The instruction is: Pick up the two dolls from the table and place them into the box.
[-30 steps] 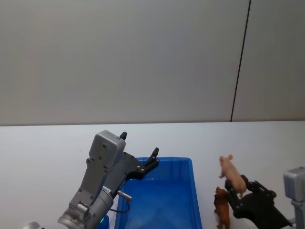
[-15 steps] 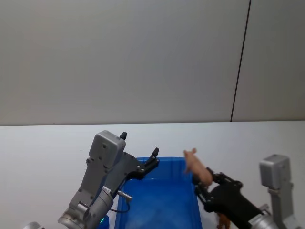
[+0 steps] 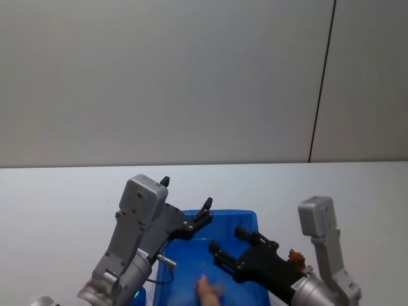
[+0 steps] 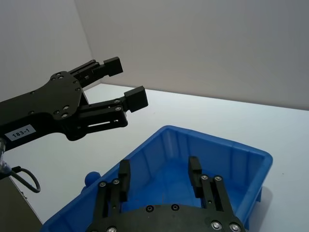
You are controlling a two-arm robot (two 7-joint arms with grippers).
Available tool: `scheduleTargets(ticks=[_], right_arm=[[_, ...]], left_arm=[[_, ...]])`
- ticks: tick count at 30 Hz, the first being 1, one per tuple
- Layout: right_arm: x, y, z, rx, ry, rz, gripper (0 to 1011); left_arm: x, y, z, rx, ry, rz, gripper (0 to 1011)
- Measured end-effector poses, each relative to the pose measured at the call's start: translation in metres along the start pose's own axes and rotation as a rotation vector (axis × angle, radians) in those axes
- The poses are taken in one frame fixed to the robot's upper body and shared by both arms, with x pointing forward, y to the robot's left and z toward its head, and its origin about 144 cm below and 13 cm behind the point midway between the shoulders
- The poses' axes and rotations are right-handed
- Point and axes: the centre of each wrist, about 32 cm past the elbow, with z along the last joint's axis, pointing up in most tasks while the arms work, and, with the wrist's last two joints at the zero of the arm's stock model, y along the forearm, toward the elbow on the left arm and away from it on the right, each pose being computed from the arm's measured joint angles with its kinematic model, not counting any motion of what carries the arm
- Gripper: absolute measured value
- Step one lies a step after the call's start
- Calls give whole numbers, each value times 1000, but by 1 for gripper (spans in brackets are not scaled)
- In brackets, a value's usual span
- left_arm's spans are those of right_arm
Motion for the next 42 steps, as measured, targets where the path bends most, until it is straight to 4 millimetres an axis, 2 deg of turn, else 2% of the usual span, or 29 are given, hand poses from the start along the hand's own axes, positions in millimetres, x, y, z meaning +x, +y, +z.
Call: scheduleTargets(ticks=[6, 12, 23, 42], right_arm=[[-2, 10, 0, -21, 7, -1, 872], [-5, 11, 1, -26, -11, -35, 1000], [-15, -3, 7, -7, -74, -131, 1001], [-29, -46, 9, -26, -108, -338, 1001]], left_arm=[[0, 0, 0, 0, 0, 0, 1001], [0, 0, 0, 0, 0, 0, 1001], [0, 0, 0, 0, 0, 0, 1001], [0, 0, 0, 0, 0, 0, 1001]])
